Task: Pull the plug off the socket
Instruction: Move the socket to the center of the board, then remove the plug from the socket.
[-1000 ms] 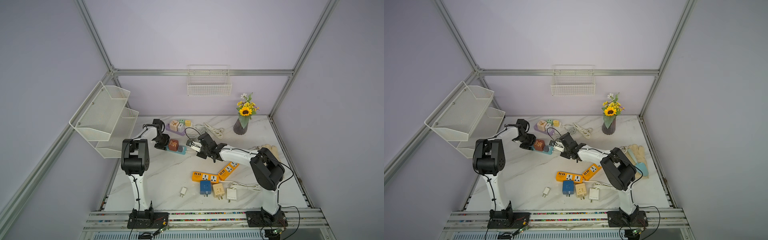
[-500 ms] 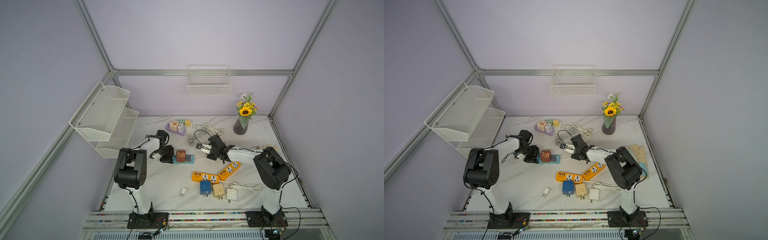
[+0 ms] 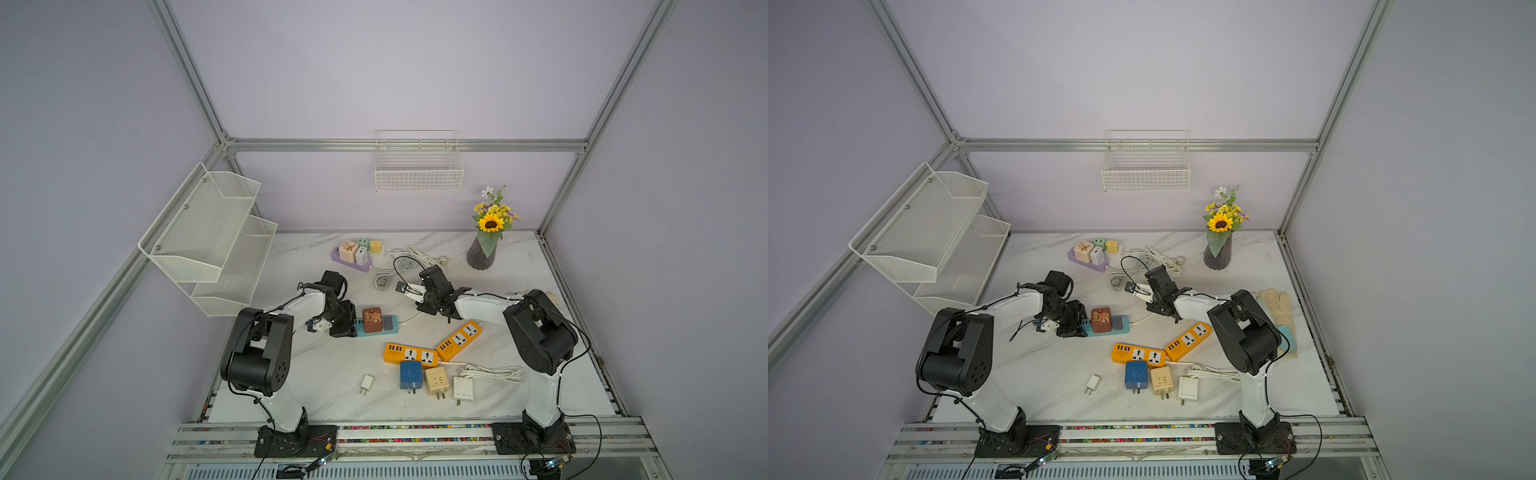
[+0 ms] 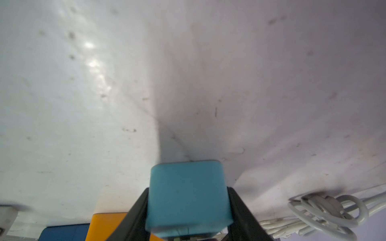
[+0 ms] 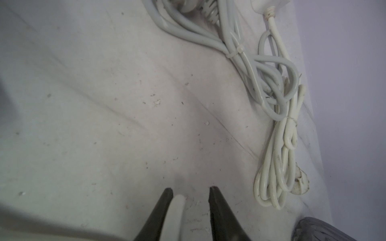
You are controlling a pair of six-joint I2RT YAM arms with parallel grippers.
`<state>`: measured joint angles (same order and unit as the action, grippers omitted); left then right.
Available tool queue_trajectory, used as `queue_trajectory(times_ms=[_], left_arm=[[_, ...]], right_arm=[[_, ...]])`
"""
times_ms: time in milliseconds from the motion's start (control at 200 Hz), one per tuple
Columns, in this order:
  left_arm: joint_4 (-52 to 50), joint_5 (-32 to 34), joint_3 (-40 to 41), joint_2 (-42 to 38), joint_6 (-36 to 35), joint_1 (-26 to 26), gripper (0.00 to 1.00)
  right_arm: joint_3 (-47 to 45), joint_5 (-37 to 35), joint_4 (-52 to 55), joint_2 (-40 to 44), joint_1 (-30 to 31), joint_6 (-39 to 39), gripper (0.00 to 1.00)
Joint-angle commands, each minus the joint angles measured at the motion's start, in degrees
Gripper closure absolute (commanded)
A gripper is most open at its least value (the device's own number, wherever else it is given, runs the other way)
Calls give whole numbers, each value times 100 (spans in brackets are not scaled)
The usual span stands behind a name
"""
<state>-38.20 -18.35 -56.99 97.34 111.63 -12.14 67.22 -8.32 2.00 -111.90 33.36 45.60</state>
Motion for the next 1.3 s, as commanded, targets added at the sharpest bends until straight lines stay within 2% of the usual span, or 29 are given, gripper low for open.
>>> queue_trajectory(times_ms=[0, 130, 355, 545, 675, 885, 1060, 1205, 1295], left_arm=[[-359, 176, 460, 81, 293, -110, 54], [-290, 261, 522, 22, 299, -16, 54], [-265, 288, 522, 101, 280, -6, 54], [-283, 354, 475, 127, 230, 10, 55], [-392, 437, 377, 149, 142, 20, 56], [-459, 456, 303, 210, 30, 19, 57], [-487, 459, 255, 248, -19, 19, 57], [-496, 468, 215, 277, -43, 19, 58], [-513, 479, 197, 290, -45, 19, 60]], right_arm=[[266, 85, 65, 97, -52, -420, 56], [419, 437, 428, 356, -25, -936, 46], [92, 1348, 732, 1159, 82, -1533, 40], [-581, 2786, 575, 1674, 153, -1447, 37], [-735, 3610, 390, 1681, 215, -778, 37], [-376, 3714, 396, 893, 461, -399, 39], [69, 3494, 387, 281, 662, -523, 41], [268, 3406, 350, 16, 696, -600, 43], [297, 3455, 433, -23, 705, -572, 49]])
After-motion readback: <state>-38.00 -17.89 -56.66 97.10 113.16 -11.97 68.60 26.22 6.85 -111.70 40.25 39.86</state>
